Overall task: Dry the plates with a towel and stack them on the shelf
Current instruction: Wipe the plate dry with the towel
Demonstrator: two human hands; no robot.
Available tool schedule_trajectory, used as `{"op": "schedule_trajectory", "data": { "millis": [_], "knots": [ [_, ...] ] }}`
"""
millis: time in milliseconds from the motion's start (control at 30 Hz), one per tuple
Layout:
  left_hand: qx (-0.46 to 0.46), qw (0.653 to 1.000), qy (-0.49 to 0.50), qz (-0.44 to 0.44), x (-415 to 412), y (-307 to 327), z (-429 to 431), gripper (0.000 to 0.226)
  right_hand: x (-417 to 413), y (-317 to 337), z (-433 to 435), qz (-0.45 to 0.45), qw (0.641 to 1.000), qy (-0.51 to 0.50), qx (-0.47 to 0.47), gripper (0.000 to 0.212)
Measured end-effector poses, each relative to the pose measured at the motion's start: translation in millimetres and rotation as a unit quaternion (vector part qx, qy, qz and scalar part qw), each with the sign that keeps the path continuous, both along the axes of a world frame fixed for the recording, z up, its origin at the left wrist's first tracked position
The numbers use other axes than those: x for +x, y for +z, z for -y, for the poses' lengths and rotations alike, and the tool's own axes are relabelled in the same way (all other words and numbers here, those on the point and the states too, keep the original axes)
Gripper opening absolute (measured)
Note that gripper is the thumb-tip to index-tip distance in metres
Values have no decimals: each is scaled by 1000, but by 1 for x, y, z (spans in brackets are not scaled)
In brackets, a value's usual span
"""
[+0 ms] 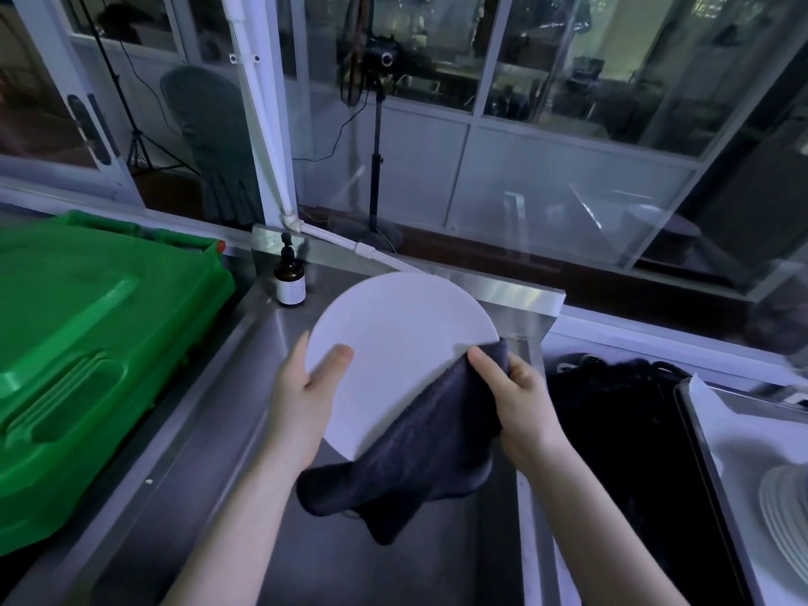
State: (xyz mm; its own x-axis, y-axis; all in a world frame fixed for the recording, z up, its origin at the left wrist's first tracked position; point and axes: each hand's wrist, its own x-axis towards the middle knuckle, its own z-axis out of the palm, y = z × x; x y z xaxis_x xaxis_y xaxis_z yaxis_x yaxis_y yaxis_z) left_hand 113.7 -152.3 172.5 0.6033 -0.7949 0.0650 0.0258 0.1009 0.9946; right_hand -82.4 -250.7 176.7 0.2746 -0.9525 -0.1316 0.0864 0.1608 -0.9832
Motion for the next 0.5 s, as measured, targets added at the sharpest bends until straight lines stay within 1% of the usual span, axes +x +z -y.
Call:
{"op": "schedule_trajectory", "data": {
  "millis": [67,100,133,167,233,267,300,333,367,400,433,467,500],
  "knots": [
    [1,998,-48,39,14,12,3,24,-1,16,11,-30,998,27,-55,15],
    [14,995,-72,65,21,18,7,26,0,25,18,-45,994,49,-87,15],
    [38,988,-99,108,26,24,12,27,1,34,24,-70,987,75,-122,17],
    [67,974,-132,170,30,30,19,27,2,42,30,-112,974,109,-161,19],
    [102,927,-203,298,28,39,30,22,8,53,36,-226,927,184,-237,22],
    [110,908,-228,333,25,41,34,22,12,53,36,-263,905,213,-258,20],
    [114,901,-238,344,22,42,36,24,14,51,35,-273,896,228,-265,17],
    [114,904,-235,340,22,41,36,26,15,48,33,-271,895,225,-275,17],
    [104,916,-212,324,23,39,34,27,14,45,32,-268,896,206,-288,19],
    [87,938,-174,287,24,35,30,27,11,42,31,-267,897,176,-304,23],
    [65,962,-126,233,24,27,25,26,7,36,29,-256,908,137,-304,28],
    [46,983,-73,162,21,19,18,24,3,30,27,-222,930,91,-279,30],
    [34,995,-21,94,15,8,13,23,0,23,24,-165,959,43,-226,31]
  ]
}}
